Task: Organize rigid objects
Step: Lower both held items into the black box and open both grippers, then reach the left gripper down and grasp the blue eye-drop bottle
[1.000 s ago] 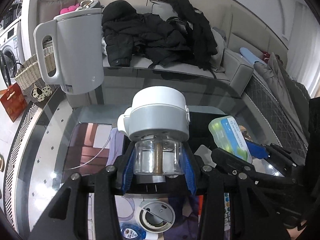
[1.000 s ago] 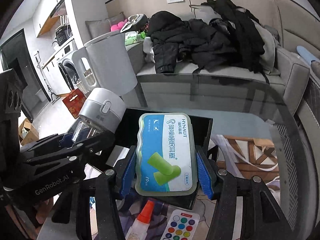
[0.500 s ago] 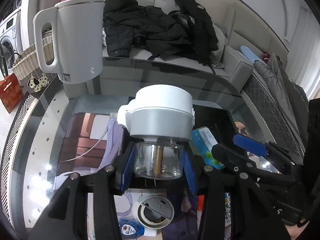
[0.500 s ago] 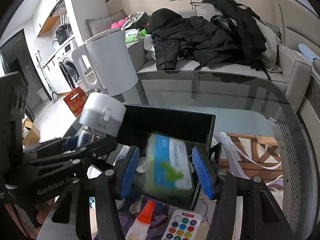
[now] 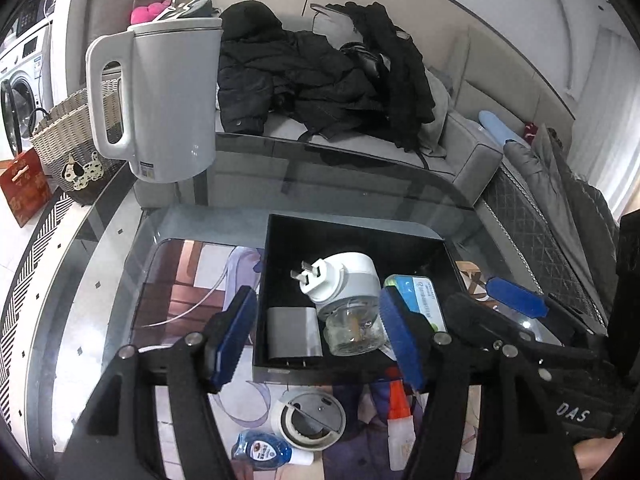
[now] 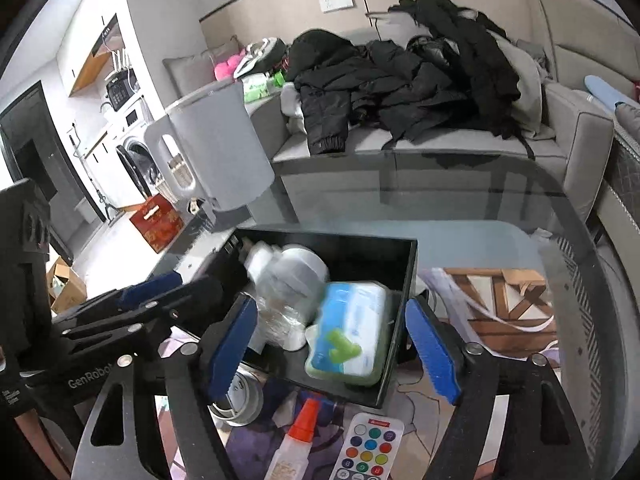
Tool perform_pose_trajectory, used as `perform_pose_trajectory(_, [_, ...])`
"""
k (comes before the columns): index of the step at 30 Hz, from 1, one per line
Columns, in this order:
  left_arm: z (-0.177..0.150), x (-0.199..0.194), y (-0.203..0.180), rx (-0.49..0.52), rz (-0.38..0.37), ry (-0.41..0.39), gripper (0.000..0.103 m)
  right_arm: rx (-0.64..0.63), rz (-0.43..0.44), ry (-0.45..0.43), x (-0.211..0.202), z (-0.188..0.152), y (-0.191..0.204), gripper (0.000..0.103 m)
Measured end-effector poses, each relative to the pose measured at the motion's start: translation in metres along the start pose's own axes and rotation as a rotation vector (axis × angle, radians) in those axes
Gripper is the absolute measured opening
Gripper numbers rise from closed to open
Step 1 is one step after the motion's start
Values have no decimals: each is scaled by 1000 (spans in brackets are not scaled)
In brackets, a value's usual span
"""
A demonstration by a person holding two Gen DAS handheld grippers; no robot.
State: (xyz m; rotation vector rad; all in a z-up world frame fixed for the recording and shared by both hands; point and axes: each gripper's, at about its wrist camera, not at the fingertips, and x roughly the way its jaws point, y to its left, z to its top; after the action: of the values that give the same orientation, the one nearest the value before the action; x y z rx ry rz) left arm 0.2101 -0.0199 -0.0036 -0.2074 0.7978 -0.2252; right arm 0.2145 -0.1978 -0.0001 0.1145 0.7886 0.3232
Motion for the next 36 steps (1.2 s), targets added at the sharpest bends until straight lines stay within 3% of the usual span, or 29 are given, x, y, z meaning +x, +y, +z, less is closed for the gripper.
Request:
perform_pose_trajectory(4, [-1, -10, 2, 18, 23, -12, 64, -30, 8, 2, -10, 0, 7, 80])
perform_pose_trajectory(8, [-9, -24, 7, 5, -1, 5, 65, -8, 28, 50, -16, -5, 3, 81])
perform_pose_trajectory(18, [-49, -39, -3, 157, 38, 59, 67, -38, -1, 106, -40, -32, -11, 81])
perform_pose_trajectory(25, [-69, -24, 4, 167, 55, 167, 69, -30, -16, 164, -34, -50, -18, 81])
perform_pose_trajectory(30, [-84, -6, 4, 225, 64, 250, 69, -40, -32, 256, -15, -68, -18, 81])
perform_pose_trajectory(36, [-90, 7, 3, 301, 87, 262, 69, -31, -70, 315, 5, -84, -25, 81])
